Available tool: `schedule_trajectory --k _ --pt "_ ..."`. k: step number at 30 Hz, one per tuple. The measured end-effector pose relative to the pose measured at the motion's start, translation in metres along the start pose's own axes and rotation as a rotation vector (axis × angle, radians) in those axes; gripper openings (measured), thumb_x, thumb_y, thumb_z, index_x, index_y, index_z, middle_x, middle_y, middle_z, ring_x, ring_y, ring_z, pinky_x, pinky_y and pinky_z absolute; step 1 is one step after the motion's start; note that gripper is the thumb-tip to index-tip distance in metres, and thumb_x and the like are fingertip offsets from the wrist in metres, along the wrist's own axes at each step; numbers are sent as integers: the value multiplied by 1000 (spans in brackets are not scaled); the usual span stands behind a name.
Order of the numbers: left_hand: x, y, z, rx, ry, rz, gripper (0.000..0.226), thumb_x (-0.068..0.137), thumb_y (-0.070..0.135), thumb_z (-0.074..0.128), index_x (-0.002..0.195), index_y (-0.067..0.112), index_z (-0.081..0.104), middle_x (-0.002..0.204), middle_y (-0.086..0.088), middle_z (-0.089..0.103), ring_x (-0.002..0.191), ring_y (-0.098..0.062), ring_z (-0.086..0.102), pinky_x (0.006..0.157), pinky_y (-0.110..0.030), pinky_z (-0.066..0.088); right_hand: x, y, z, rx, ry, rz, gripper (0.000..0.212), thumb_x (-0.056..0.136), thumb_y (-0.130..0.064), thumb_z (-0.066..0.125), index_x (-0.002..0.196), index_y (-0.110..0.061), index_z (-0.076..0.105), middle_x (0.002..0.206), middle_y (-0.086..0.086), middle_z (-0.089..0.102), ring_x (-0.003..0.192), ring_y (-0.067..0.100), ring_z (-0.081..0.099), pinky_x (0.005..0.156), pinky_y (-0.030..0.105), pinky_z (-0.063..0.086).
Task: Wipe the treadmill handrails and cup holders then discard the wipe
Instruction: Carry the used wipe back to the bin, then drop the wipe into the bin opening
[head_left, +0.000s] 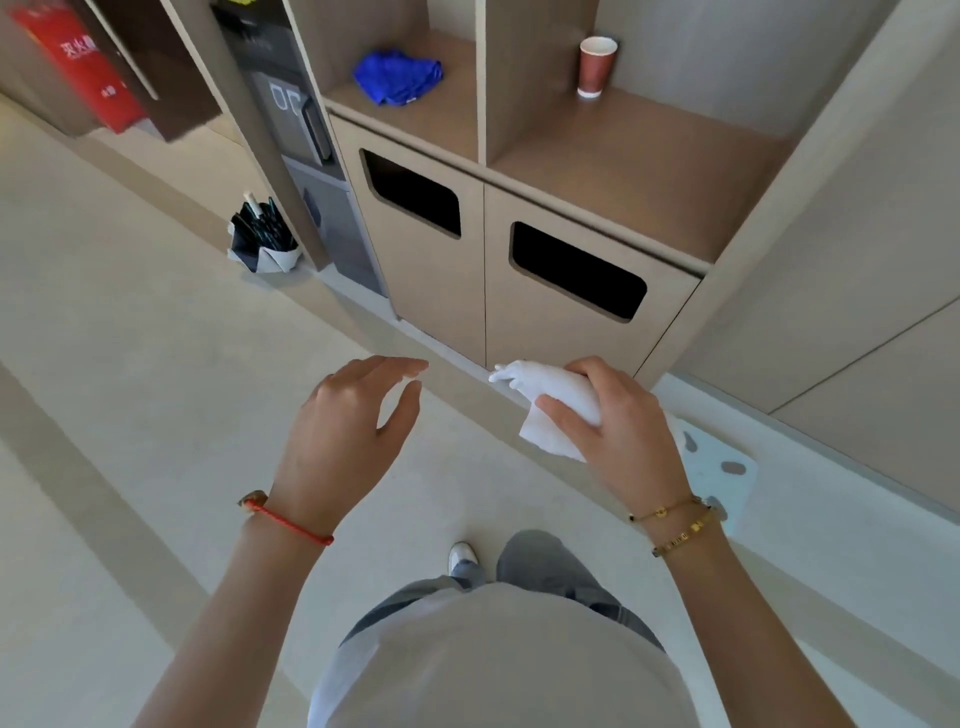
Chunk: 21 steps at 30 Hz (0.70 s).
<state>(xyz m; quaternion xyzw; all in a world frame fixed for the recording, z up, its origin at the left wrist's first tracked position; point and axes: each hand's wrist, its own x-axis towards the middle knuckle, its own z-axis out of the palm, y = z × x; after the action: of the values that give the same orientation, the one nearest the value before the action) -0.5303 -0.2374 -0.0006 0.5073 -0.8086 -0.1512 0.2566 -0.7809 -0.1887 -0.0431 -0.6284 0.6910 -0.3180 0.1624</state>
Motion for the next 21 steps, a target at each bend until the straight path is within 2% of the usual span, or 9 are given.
schedule_trajectory --k 11,17,19,21 --pt "169 -46 37 -58 -153 216 24 95 11 61 118 8 70 111 -6 74 99 -23 71 85 -39 60 117 26 10 -79 130 183 32 91 -43 61 106 -15 58 93 -2 62 85 17 56 73 29 45" --pt "277 -42 77 -102 -168 287 24 95 11 60 117 8 71 113 -4 73 101 -19 70 89 -33 57 199 65 -3 -82 225 221 32 91 -41 62 107 -15 58 94 -3 62 85 16 55 72 24 39" --pt "311 -38 93 -119 -158 306 23 95 11 60 116 9 71 110 -3 73 96 -18 69 86 -34 57 230 84 -11 -106 239 224 32 90 -42 63 107 -14 59 92 -1 63 83 17 55 69 22 34" --pt "346 -33 109 -127 -143 324 23 95 11 61 115 10 71 108 -3 74 91 -20 69 81 -35 58 262 102 -21 -149 255 225 34 90 -43 63 106 -13 60 90 1 64 80 20 56 67 25 35"
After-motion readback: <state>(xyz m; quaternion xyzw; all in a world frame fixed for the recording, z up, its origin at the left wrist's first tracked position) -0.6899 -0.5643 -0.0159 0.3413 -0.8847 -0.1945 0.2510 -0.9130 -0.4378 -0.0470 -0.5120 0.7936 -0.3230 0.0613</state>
